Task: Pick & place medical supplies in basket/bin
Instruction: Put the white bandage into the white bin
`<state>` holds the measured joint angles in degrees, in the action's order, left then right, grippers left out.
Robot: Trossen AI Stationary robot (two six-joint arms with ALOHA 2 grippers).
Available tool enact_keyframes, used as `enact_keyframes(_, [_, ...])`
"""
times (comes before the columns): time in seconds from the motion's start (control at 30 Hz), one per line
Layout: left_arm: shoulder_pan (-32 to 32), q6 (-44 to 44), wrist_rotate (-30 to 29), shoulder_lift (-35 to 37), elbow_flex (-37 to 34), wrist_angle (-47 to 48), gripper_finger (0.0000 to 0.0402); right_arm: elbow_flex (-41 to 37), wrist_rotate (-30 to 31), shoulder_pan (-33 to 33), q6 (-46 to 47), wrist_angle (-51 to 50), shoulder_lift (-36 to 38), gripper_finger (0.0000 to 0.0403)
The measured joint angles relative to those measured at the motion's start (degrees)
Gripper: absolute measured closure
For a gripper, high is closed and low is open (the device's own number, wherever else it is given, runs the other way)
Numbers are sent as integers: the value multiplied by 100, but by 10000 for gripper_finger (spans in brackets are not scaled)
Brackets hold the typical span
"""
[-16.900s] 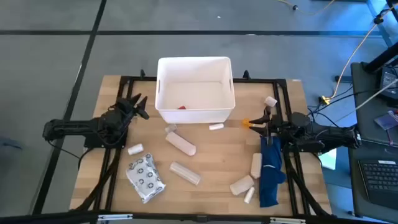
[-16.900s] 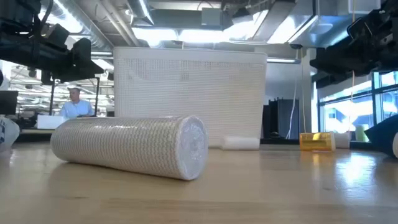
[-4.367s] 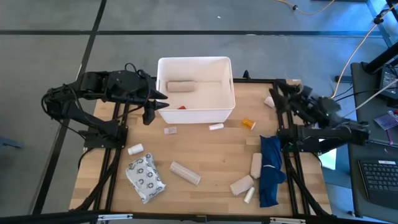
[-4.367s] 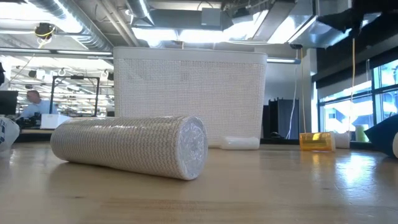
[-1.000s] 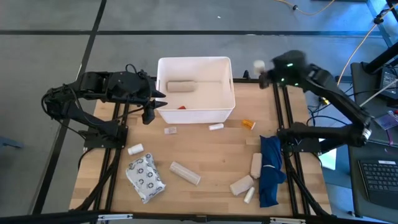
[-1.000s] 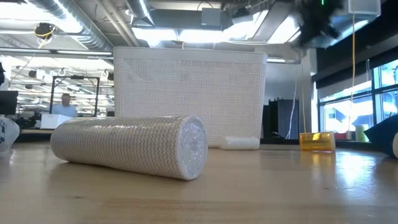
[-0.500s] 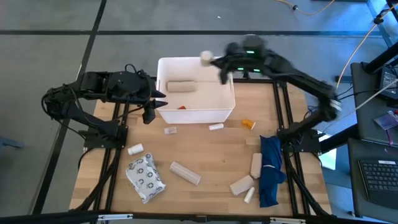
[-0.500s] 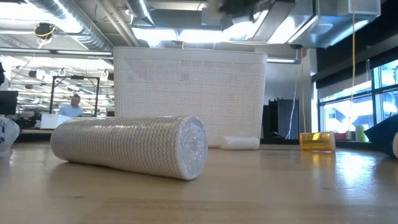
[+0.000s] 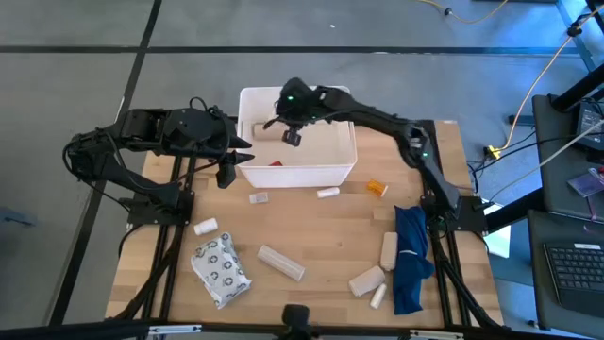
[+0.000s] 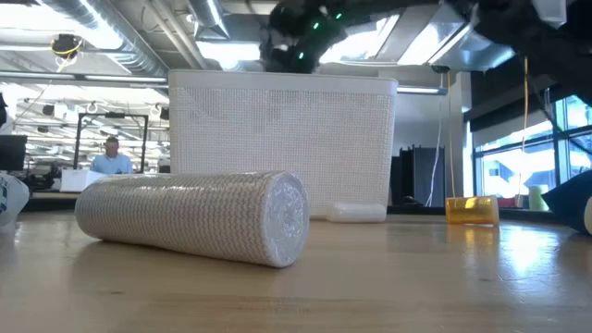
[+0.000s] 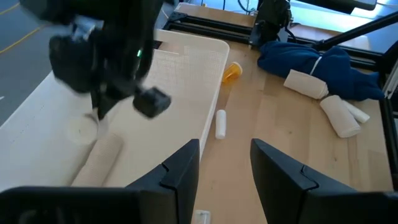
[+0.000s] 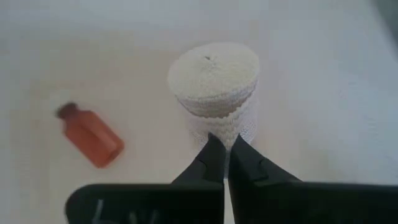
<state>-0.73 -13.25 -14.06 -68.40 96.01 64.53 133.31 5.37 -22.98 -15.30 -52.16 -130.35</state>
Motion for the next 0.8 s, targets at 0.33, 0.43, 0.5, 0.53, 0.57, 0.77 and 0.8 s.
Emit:
enact_keyframes(0.33, [0,-104,0,0,0,0,265,68,13,-4,-8,164,-928,403])
enact_keyframes(0.43, [0,-105,0,0,0,0,265,68,13,-4,-6,166,-1137,403])
enact_keyframes(0.5, [0,-104,0,0,0,0,265,73,13,-4,-6,198,-1270,403])
enact_keyframes(0.53, [0,-105,-1,0,0,0,265,75,13,-5,-4,206,-1325,403])
enact_keyframes(0.57, [0,-105,0,0,0,0,265,75,13,-6,-5,208,-1380,403])
enact_keyframes(0.77, [0,-104,0,0,0,0,265,75,13,-4,-17,213,-1499,386])
enact_keyframes(0.8, [0,-103,0,0,0,0,265,75,11,-4,-19,266,-1499,381])
